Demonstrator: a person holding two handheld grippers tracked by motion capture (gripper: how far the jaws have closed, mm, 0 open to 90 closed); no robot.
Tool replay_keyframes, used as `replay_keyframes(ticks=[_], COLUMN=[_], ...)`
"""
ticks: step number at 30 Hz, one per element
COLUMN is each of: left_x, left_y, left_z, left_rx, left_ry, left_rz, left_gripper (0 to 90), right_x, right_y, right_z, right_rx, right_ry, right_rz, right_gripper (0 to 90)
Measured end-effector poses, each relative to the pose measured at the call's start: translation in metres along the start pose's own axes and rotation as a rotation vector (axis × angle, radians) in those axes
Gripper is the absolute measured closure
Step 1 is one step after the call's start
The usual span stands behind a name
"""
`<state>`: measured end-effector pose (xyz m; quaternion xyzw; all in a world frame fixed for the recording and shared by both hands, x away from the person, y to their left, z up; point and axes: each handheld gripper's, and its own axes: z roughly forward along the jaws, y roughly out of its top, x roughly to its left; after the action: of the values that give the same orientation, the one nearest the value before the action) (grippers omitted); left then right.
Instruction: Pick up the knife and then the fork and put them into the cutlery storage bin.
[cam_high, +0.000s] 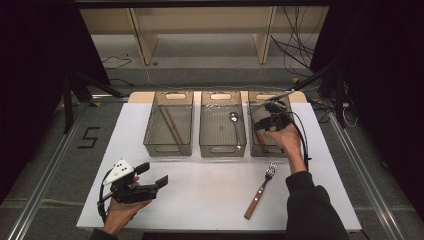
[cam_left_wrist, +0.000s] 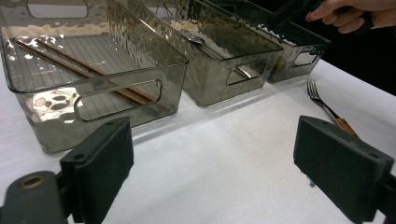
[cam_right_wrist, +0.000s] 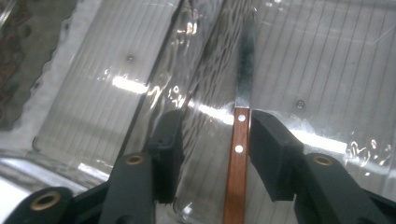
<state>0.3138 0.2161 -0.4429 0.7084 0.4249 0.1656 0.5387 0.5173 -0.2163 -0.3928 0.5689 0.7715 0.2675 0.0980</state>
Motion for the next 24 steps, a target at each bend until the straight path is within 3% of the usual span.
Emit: replay_keyframes(ticks=[5,10,16,24], left_x=[0.0,-0.001,-0.001,-0.002], left_y=[0.0,0.0,0.0,0.0], left_z=[0.0,0.001,0.001,0.001], left_rx=[-0.003,0.0,0.0,0.003], left_ry=[0.002,0.001,0.003,0.002], left_rz=[-0.004,0.0,-0.002,0.001], left_gripper=[11.6,11.6,11.6,11.6], right_x=[0.009,0.023,0.038,0.053], right_y=[-0.01,-0.024,-0.041,-0.072], right_z=[-0.016,-0.034,-0.051,-0.059], right_rx=[-0.046,-0.079,-0.112,-0.116], right_ry=[0.016,0.083,0.141,0.177], right_rz=[-0.057,-0.112,-0.152,-0.193], right_gripper=[43.7,37.2,35.9,32.1])
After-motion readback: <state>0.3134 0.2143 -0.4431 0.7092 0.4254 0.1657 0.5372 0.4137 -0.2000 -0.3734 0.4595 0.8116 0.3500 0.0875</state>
